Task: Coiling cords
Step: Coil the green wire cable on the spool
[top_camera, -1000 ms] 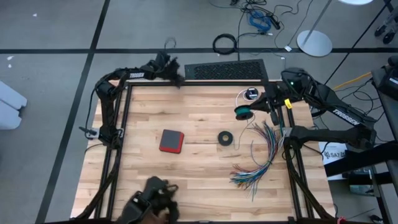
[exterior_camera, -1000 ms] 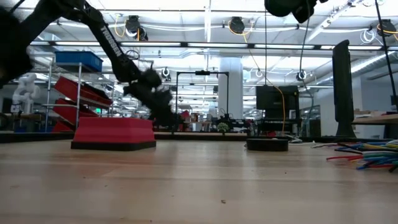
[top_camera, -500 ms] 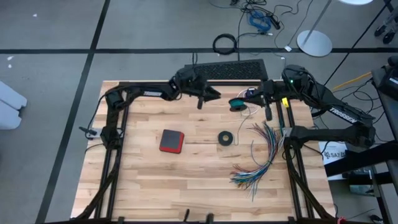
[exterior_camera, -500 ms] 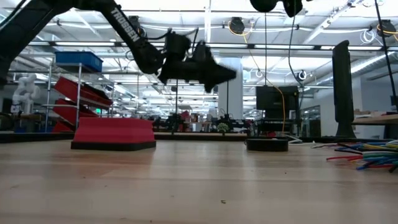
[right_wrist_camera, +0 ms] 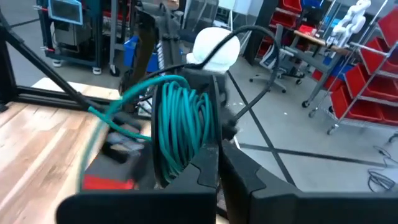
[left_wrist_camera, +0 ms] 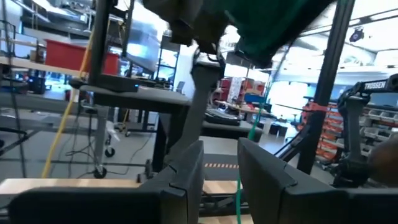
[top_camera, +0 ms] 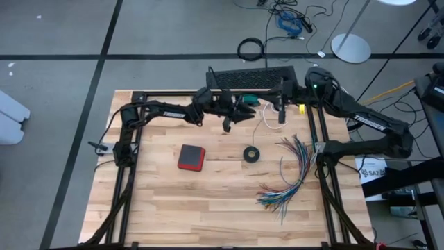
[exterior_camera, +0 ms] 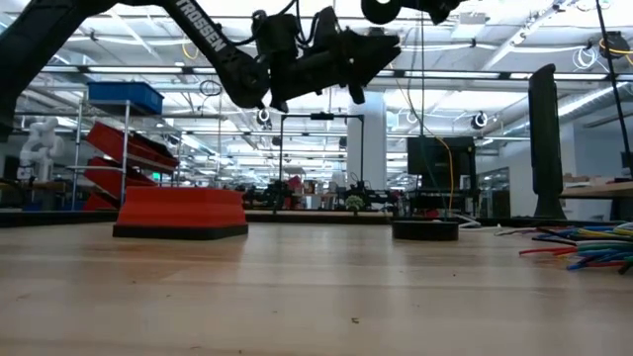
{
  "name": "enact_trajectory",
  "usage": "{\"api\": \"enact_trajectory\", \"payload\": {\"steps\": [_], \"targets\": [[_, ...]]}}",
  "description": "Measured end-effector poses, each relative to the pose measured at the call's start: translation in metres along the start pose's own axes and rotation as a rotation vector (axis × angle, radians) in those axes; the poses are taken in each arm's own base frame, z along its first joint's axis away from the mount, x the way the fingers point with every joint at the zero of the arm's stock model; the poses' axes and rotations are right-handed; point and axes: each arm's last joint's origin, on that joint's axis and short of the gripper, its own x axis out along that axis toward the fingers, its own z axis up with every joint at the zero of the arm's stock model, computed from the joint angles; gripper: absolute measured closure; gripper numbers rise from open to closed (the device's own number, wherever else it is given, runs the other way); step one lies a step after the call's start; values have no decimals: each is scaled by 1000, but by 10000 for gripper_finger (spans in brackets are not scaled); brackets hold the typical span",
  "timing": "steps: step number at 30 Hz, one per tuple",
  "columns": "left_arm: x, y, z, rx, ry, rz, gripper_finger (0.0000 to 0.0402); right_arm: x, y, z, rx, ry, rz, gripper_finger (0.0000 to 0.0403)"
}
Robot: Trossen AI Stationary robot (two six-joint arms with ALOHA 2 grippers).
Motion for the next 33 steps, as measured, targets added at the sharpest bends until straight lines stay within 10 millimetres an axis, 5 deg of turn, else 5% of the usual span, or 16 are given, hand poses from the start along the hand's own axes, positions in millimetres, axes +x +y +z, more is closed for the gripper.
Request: {"api": "enact_trajectory", "payload": {"steps": [7, 14, 20, 33], "targets": [[8, -9, -3, 6, -11, 7, 245, 21, -5, -7, 1, 3, 2, 403], [-5, 4, 1, -88, 17, -35, 179, 23, -7, -7, -6, -2, -16, 403], [-19, 19, 3, -150, 48, 6, 174, 21, -6, -7, -9, 5, -28, 403], [-13, 10, 2, -105, 66, -100, 174, 21, -6, -8, -13, 15, -25, 403]]}}
